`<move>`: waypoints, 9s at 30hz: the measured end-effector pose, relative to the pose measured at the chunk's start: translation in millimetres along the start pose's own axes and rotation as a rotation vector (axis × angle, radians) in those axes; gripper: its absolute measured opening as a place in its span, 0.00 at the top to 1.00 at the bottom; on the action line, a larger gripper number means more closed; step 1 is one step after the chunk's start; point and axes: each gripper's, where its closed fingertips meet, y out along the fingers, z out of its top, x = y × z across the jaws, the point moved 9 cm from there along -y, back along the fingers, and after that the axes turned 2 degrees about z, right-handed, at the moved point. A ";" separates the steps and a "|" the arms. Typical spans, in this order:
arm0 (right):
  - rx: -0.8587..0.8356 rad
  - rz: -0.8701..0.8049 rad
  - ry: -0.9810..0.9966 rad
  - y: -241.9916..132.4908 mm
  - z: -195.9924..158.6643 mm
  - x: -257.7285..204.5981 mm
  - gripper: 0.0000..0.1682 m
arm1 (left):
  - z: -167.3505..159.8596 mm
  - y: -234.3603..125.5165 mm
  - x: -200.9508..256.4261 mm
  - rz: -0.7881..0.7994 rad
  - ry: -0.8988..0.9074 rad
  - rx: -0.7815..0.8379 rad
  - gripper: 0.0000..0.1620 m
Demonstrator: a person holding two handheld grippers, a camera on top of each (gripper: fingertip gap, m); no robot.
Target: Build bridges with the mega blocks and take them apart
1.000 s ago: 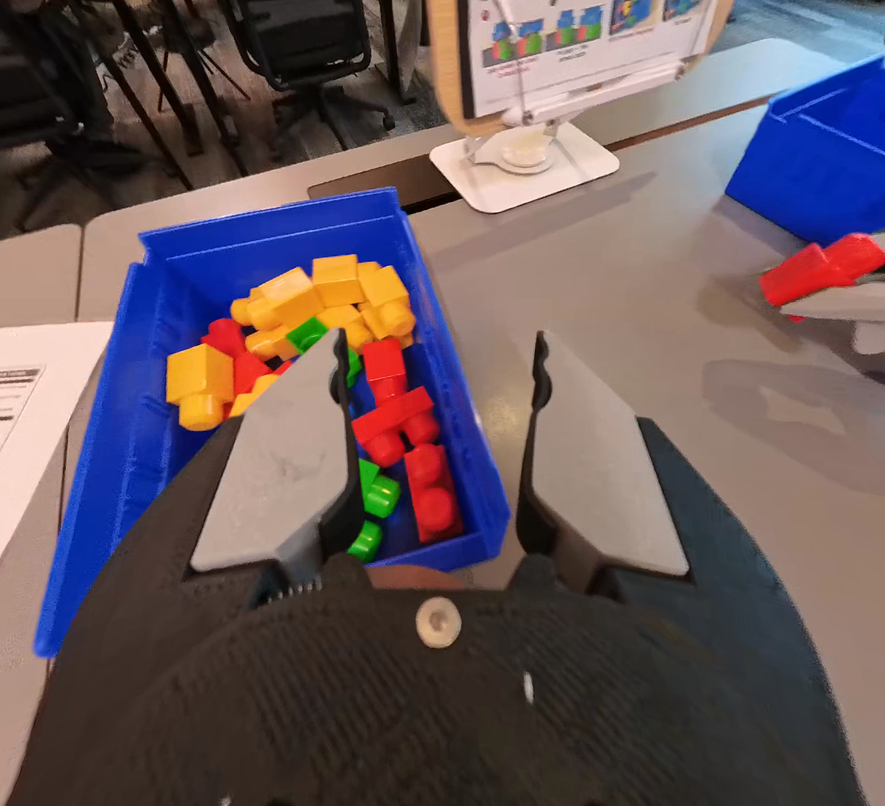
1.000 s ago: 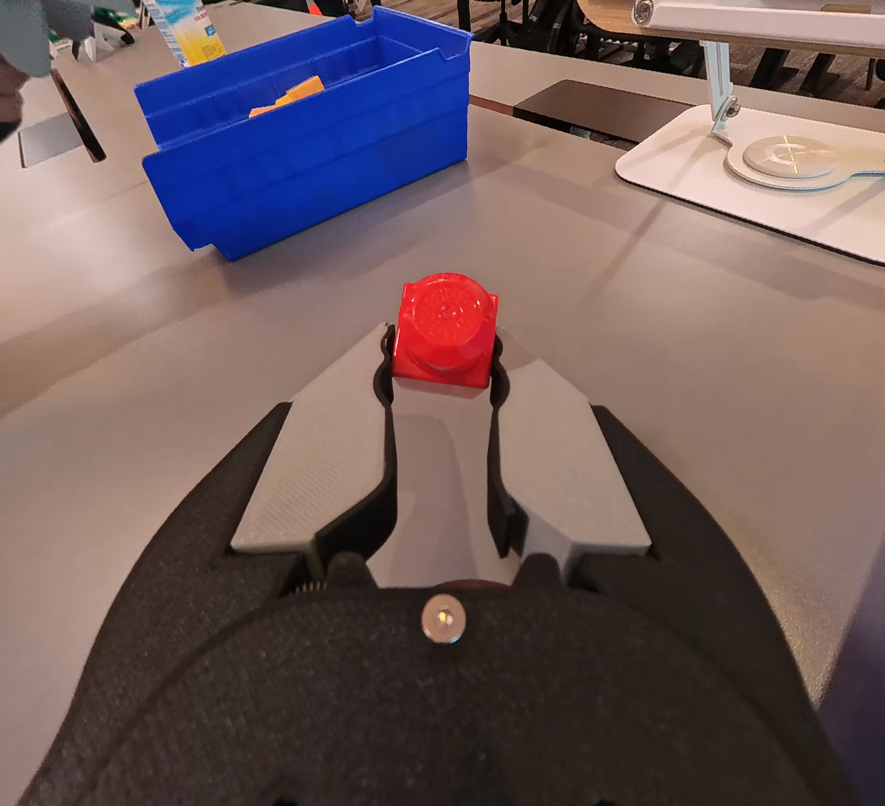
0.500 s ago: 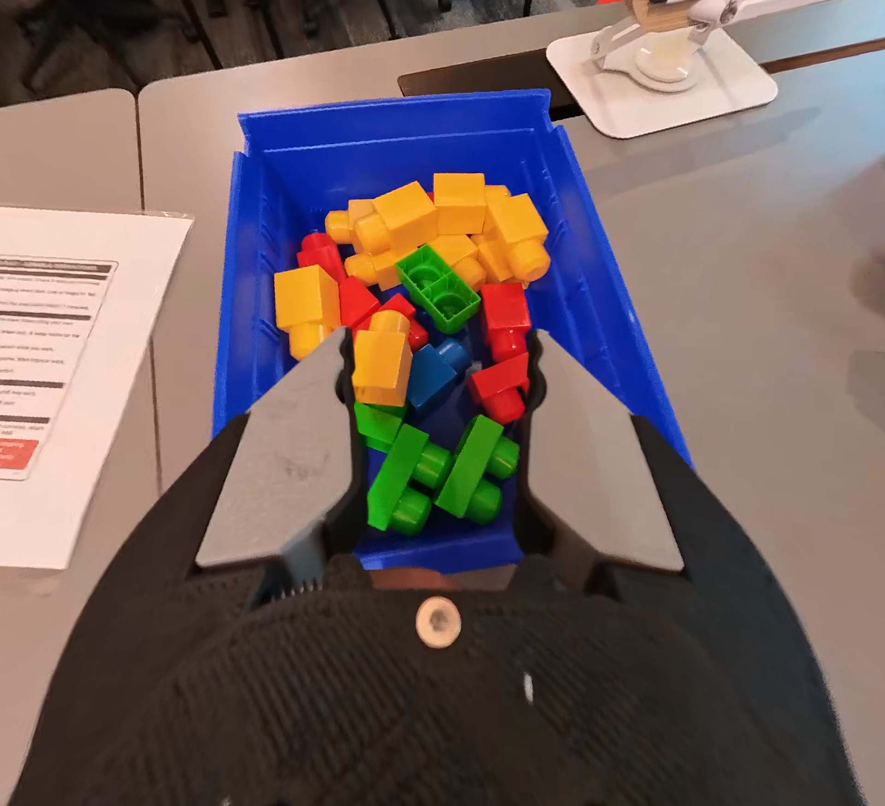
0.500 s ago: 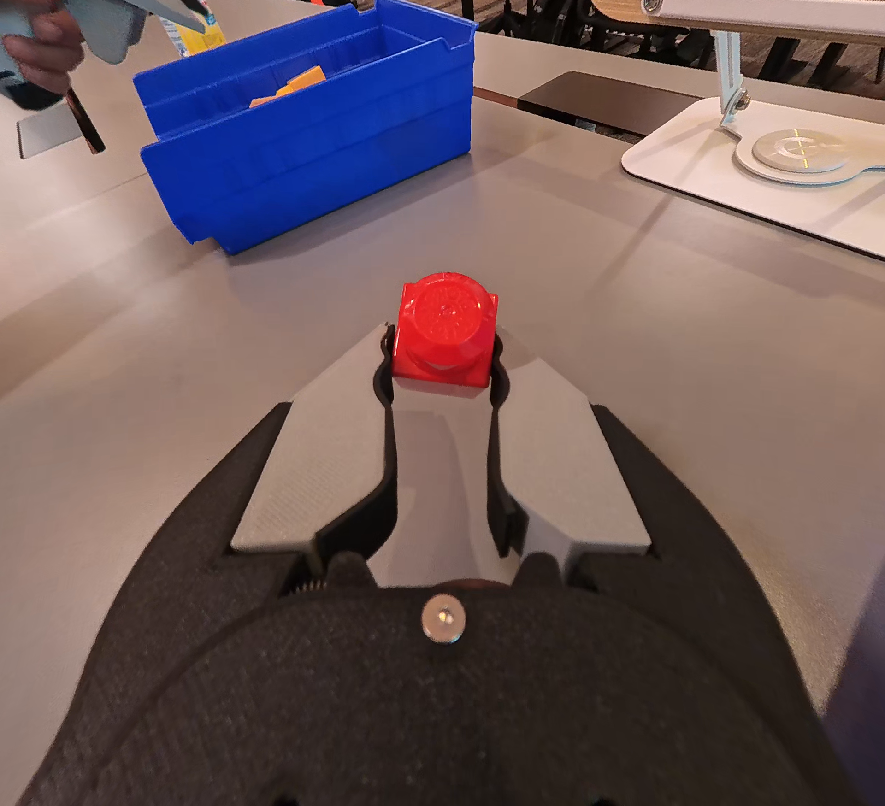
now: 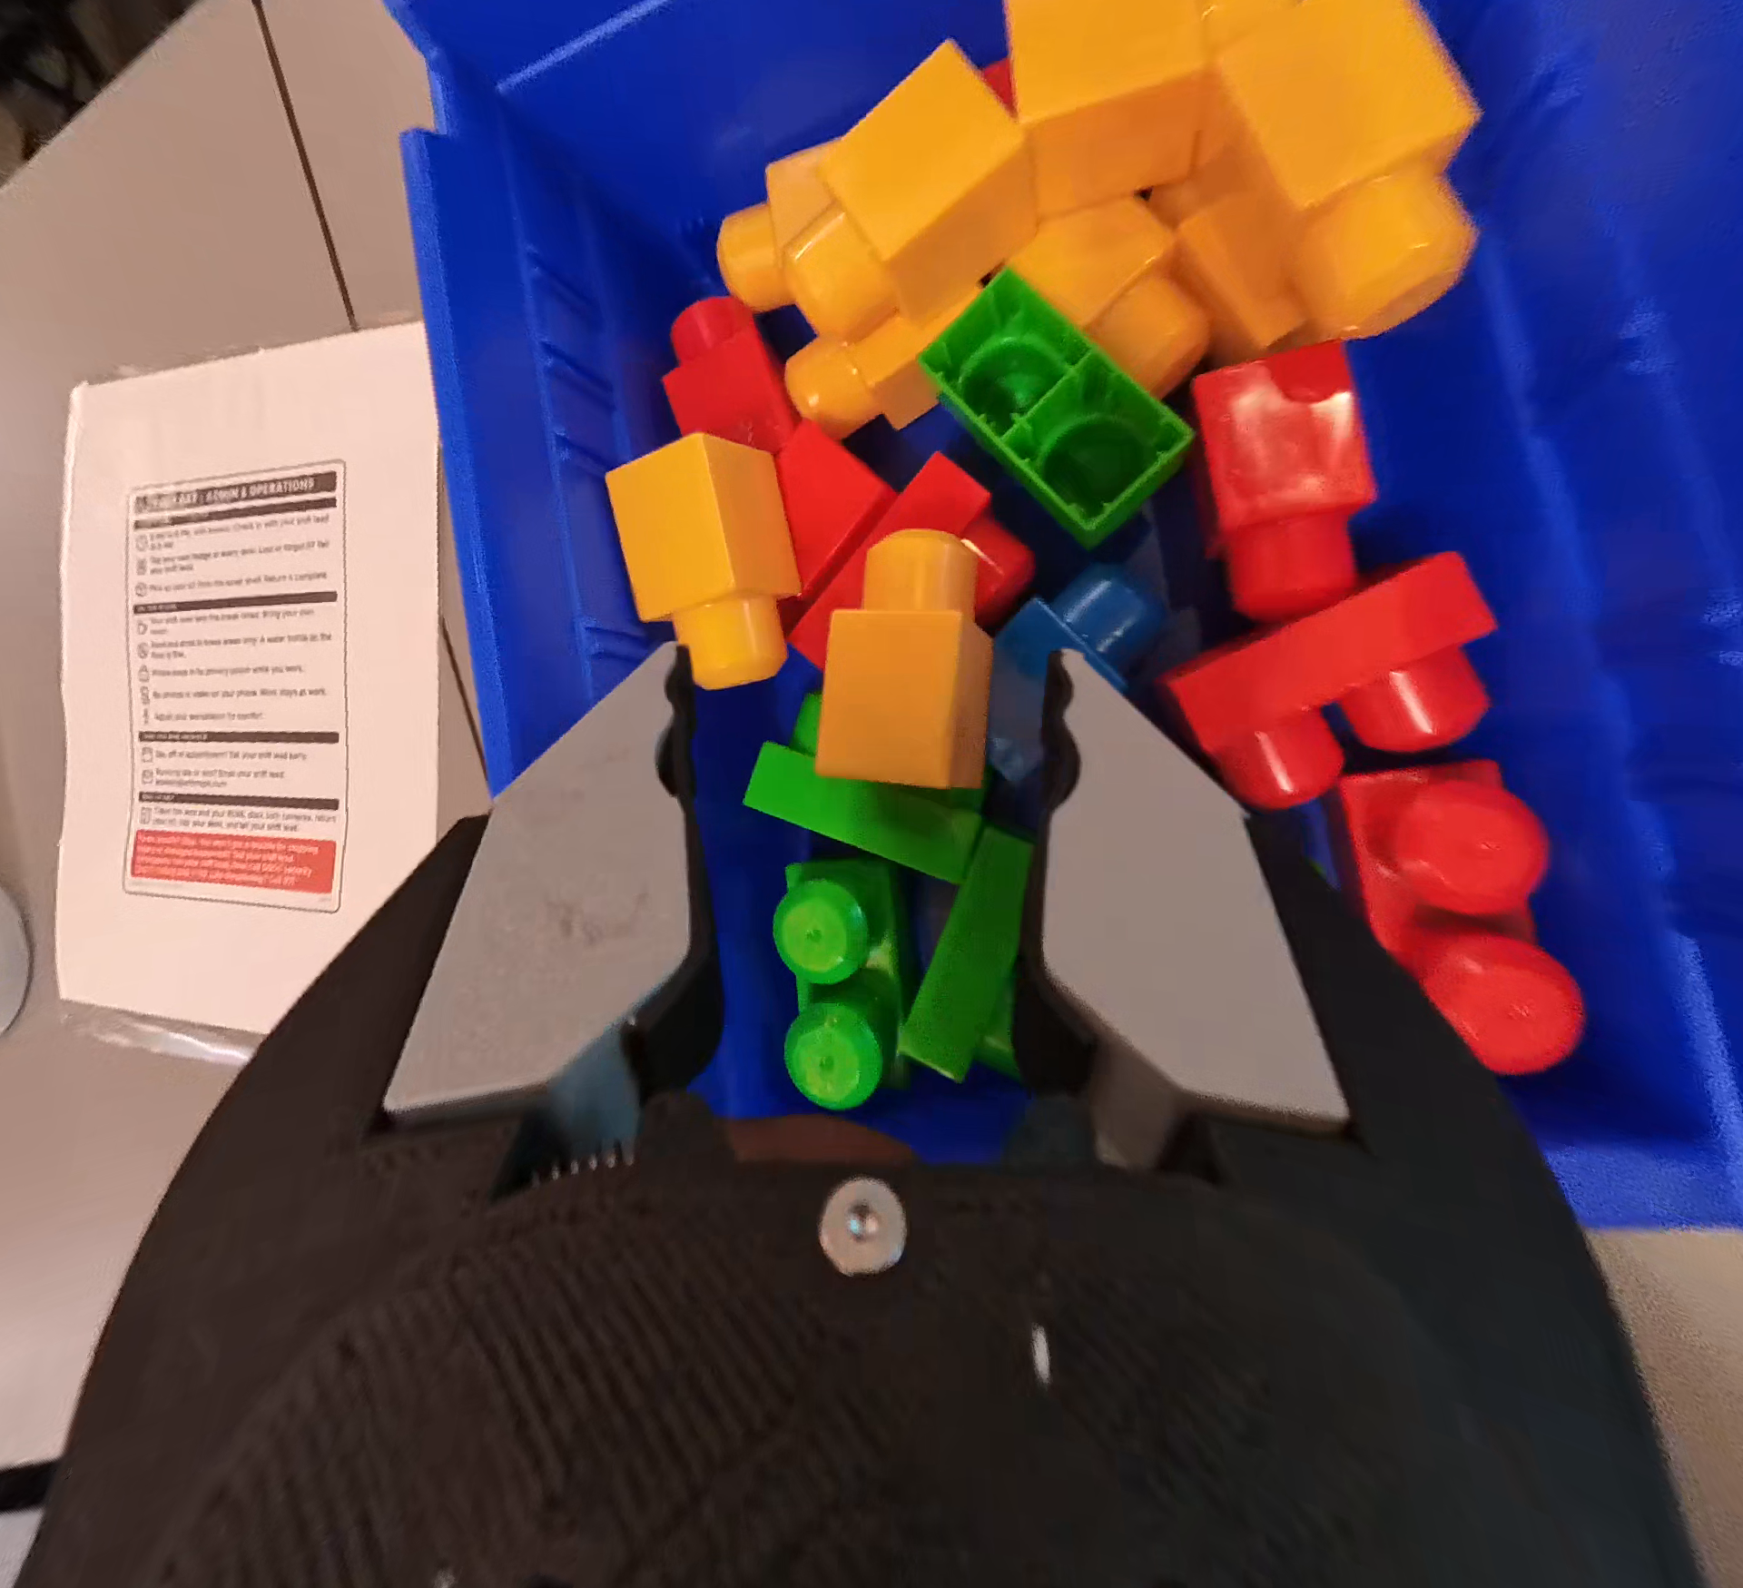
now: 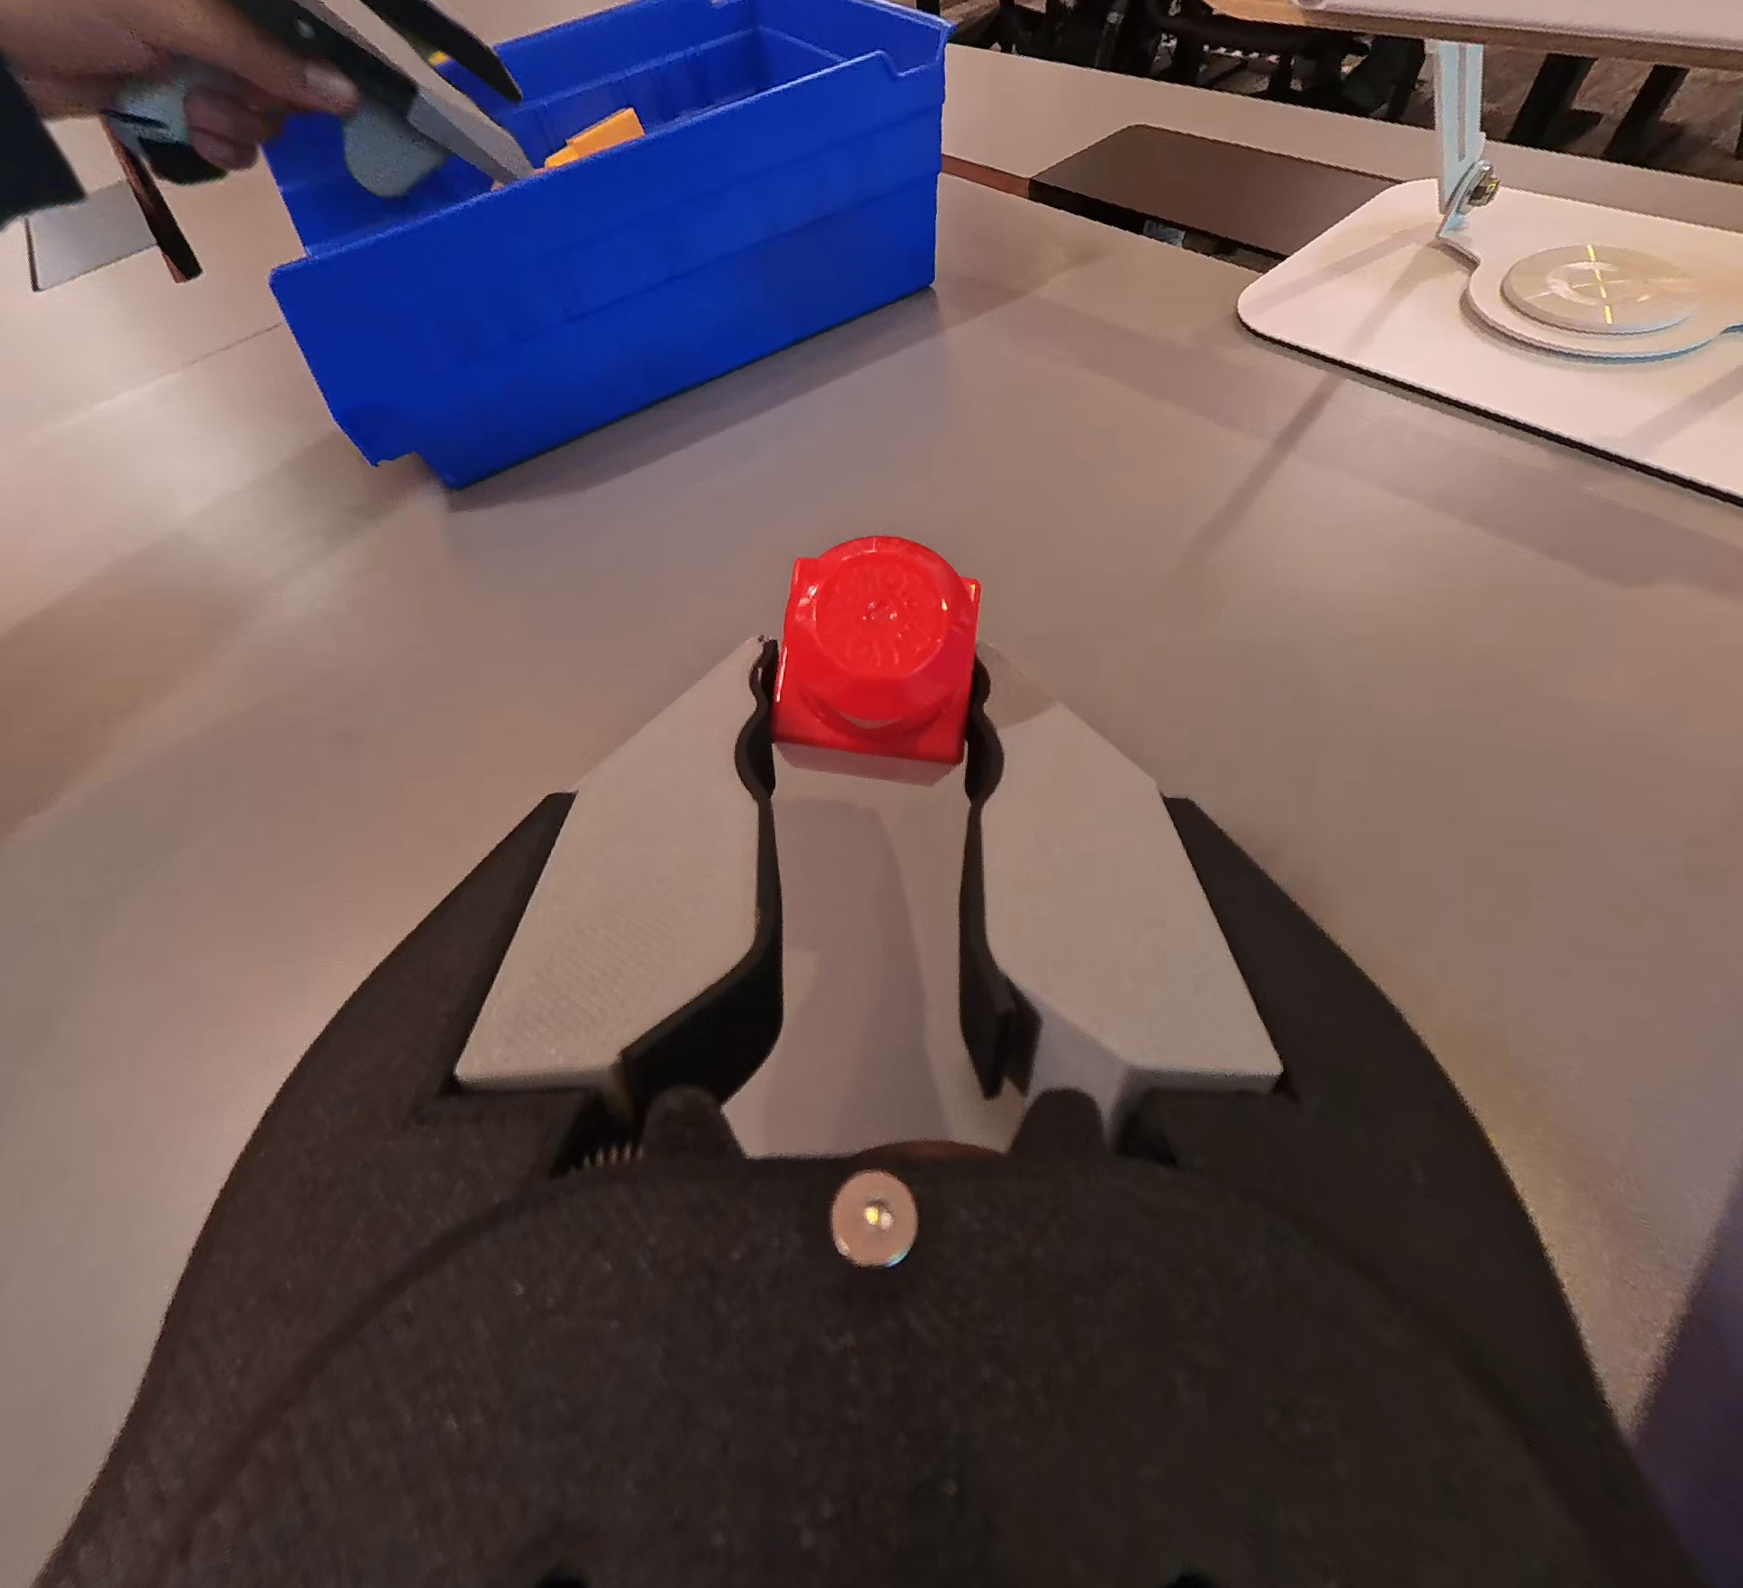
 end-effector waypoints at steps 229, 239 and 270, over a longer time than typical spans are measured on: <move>0.300 0.661 0.065 6.5 5.4 -20.5 0.85 | 36.2 -49.4 298.4 -1.197 0.108 0.853 0.77; 0.127 0.391 0.129 -13.6 13.5 -2.2 0.70 | 17.6 -62.3 236.1 -1.169 -0.024 0.919 0.77; -0.153 0.326 -0.163 0.4 49.0 -75.4 0.66 | -1.3 -71.4 253.6 -0.872 0.277 0.960 0.77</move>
